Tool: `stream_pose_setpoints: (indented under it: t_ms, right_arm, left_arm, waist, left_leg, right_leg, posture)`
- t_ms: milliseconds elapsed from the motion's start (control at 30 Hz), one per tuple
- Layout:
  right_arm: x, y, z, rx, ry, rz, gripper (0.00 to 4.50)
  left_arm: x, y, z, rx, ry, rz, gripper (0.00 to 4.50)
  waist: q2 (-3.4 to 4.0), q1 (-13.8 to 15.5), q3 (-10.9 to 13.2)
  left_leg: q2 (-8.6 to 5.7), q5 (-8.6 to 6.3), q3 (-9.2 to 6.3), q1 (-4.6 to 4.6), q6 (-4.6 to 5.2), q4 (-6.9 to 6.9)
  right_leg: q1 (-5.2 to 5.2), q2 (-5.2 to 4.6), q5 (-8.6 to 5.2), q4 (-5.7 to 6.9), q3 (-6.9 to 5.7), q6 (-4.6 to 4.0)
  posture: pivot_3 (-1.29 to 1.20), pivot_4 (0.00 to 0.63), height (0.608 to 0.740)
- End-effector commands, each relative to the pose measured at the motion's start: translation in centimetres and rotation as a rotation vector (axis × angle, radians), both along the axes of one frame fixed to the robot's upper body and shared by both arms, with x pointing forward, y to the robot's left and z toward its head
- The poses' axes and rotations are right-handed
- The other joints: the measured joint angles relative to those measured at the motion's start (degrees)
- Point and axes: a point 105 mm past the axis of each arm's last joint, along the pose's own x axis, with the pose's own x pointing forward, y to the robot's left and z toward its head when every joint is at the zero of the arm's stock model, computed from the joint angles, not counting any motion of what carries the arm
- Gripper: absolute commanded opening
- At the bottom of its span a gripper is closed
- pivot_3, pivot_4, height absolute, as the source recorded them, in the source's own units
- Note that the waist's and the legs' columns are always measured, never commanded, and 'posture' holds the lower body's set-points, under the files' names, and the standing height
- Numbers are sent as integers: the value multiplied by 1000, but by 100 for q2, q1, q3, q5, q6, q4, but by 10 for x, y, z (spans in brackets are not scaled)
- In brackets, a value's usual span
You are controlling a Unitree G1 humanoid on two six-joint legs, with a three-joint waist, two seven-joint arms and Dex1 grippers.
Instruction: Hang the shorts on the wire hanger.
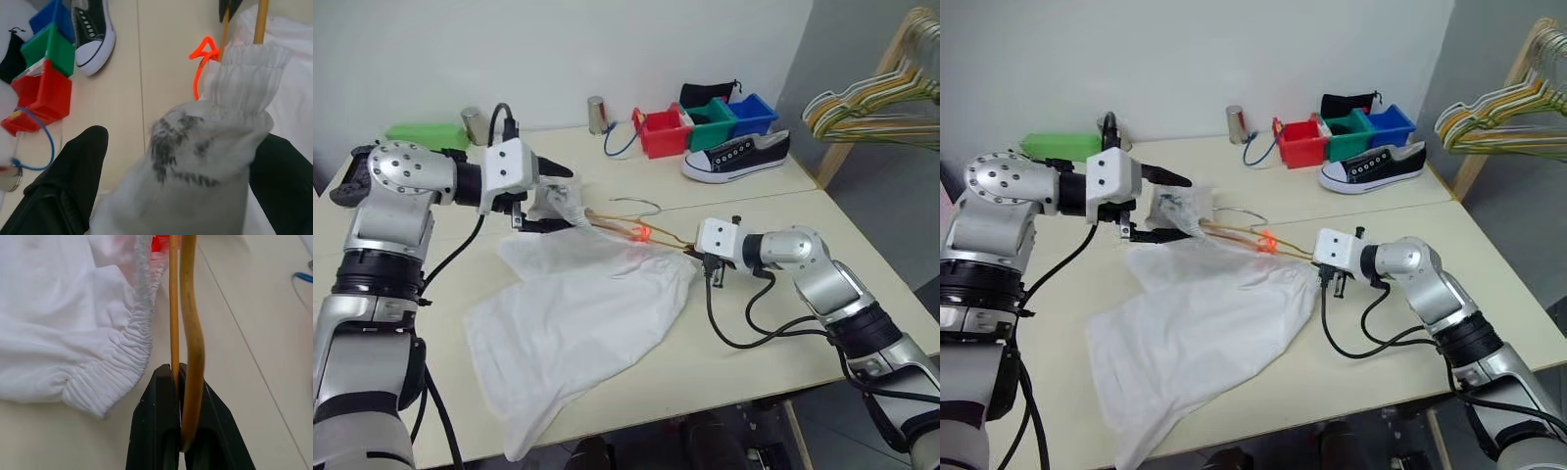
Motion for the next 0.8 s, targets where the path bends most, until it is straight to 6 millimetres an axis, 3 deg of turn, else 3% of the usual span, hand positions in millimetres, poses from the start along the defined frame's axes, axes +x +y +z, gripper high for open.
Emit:
stream_pose_setpoints:
  t_ms: [33,300,400,800]
  right_arm:
    - [-6,11,35,20,-104,38,0]
    - [-10,15,50,20,-138,39,0]
    - [-12,19,55,21,-158,51,0]
    - [-17,25,57,36,-140,67,0]
  left_arm:
    - [-3,-2,-2,69,-3,-44,4436]
    - [3,8,-19,201,8,-28,4436]
    - [9,6,-19,193,-14,-13,3930]
    - [15,6,-16,186,-50,10,1122]
  waist:
    - [-9,-50,-11]
    - [-20,-210,-23]
    - [-23,-285,-30]
    - [-31,-382,-53]
  left_leg:
    - [0,0,-1,0,0,2]
    - [-1,0,-5,23,18,8]
    - [-1,5,-10,27,24,8]
    - [-2,9,-14,26,26,14]
  right_leg:
    - [0,0,0,4,0,0]
    - [-1,0,0,63,0,1]
    - [-1,1,0,74,-2,0]
    - [-2,0,5,79,-1,-1]
  posture:
    - [-179,31,740]
    - [-192,32,740]
    - [-193,33,740]
    - [-191,27,740]
